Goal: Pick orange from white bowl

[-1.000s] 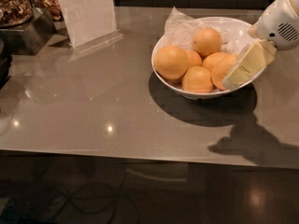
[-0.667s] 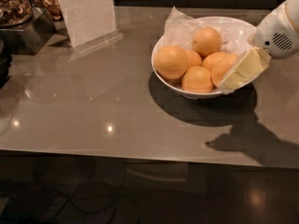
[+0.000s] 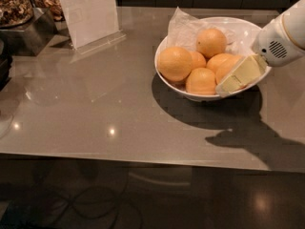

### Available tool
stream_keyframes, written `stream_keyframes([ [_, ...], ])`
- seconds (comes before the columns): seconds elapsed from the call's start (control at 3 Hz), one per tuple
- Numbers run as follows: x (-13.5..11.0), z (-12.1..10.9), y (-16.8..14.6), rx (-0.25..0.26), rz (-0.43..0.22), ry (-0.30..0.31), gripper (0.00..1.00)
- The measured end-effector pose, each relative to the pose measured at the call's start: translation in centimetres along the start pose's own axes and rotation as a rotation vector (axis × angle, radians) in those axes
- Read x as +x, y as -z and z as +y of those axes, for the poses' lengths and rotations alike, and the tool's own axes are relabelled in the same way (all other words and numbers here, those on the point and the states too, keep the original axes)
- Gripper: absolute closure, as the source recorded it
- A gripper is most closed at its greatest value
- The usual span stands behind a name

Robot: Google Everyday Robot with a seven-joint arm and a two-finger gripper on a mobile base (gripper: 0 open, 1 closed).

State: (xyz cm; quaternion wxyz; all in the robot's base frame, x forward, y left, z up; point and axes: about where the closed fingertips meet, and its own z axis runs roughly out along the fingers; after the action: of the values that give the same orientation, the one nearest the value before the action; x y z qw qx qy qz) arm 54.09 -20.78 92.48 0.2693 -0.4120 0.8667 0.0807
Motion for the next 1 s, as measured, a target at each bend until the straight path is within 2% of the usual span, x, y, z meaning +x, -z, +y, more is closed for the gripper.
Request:
stream_keyframes([
  [1.0, 0.3, -0.9, -2.2, 0.037, -0.033, -0.091, 0.0],
])
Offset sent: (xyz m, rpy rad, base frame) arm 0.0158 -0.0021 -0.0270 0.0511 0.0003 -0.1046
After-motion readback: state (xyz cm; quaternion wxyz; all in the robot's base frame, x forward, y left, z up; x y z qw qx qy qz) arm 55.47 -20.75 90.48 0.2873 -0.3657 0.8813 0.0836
